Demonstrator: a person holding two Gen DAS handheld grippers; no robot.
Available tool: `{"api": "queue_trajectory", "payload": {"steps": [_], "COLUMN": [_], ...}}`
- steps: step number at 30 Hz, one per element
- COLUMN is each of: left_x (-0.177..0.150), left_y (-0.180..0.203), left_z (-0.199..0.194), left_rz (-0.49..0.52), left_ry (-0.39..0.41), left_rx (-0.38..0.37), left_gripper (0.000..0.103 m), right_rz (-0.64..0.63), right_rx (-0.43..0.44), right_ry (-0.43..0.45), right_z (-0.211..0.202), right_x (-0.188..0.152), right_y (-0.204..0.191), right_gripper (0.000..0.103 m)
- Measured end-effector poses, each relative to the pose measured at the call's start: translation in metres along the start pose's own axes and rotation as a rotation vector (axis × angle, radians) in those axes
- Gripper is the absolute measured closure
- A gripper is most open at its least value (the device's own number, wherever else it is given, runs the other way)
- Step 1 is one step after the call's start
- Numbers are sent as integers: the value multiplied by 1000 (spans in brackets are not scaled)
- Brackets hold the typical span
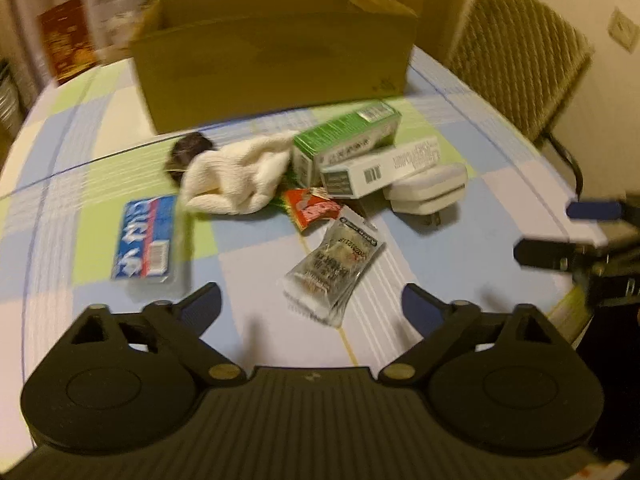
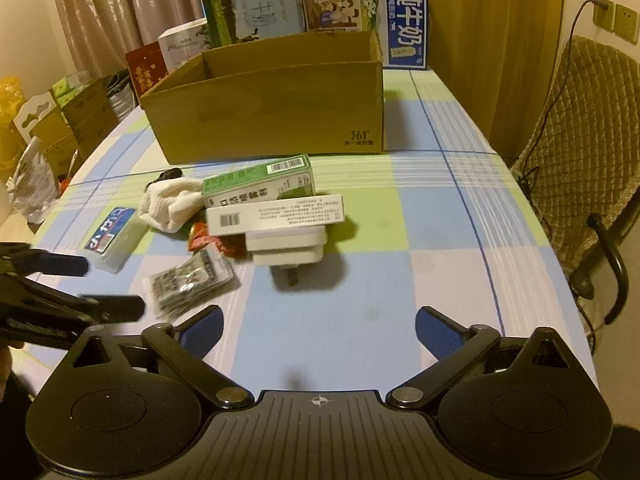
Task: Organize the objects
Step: 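Grasp the clear snack packet with the left tool while the right tool grasps the white plug adapter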
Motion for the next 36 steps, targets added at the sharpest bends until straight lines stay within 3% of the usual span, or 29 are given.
{"api": "queue_trajectory", "payload": {"steps": [3, 7, 11, 14, 19, 23, 27, 30, 36], "left_x": [6, 11, 11, 8, -2, -2, -2, -1, -8], "left_y": [7, 16, 16, 10, 1, -1, -2, -2, 3], "left_z": [21, 44, 57, 53, 46, 47, 47, 46, 40], "left_rz": [91, 180, 195, 132, 22, 12, 30, 17, -10], "left_ry": [-19, -30, -45, -51, -45, -30, -16, -24, -31], "left_rx": [-23, -52, -50, -50, -24, -4, 14, 11, 12], "left_gripper": [26, 29, 58, 69, 69, 63, 62, 70, 71], "right_rz": [2, -1, -18, -24, -85, -109, -149, -141, -114], "right_rx": [13, 42, 65, 68, 24, -15, -44, -53, -58], "right_ry": [-2, -8, -12, -11, -19, -29, -41, -36, -44], "right_z": [12, 28, 44, 56, 77, 89, 97, 94, 69], "right_x": [7, 15, 22, 30, 39, 41, 41, 37, 18], "right_y": [5, 7, 1, -6, -20, -23, -25, -22, -16], "right_gripper": [13, 13, 13, 13, 15, 19, 41, 41, 41]}}
Point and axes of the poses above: each gripper's, at about its wrist camera, not at the fingertips, and z roughly the way its jaws point, y to its right, x to its top, the point moved 8 cm from there along z, roughly the way its jaws point, and after that the axes turned 6 degrees about -y, right-handed, at the moved point
